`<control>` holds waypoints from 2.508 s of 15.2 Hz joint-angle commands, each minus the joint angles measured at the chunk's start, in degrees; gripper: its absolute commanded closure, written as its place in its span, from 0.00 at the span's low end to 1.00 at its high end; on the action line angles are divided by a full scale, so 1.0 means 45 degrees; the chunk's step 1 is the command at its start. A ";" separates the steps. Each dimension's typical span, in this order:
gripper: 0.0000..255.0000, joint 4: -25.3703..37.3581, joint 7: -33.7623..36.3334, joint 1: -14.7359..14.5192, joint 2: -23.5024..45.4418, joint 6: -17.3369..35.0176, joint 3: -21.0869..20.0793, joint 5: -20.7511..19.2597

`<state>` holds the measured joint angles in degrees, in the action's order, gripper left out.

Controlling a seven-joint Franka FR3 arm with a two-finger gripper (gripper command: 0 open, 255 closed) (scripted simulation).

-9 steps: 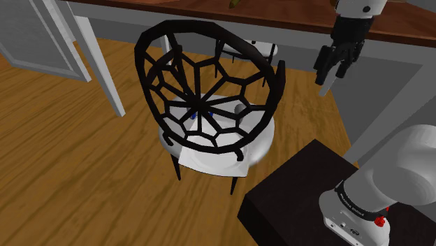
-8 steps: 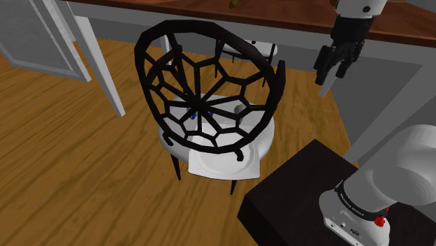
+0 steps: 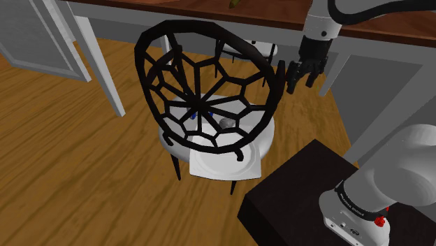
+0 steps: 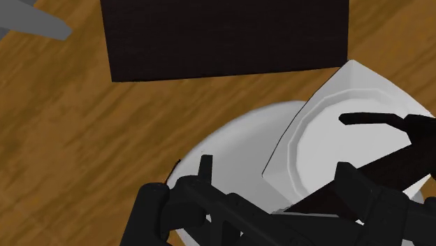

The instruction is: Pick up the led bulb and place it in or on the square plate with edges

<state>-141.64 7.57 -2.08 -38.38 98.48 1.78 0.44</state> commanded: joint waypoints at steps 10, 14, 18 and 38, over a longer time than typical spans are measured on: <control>0.00 0.0064 -0.0920 -0.0481 0.1044 0.0621 0.0402 -0.0124; 0.00 -0.1153 -0.3756 -0.1280 0.1644 0.3309 0.1241 0.0041; 0.00 -0.1937 -0.6705 -0.2575 0.2717 0.5950 0.2429 0.0449; 0.00 -0.3892 -0.7060 -0.8804 0.0370 0.9061 0.8737 -0.5332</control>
<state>-157.72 -22.23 -37.45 -44.19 123.77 38.74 -23.53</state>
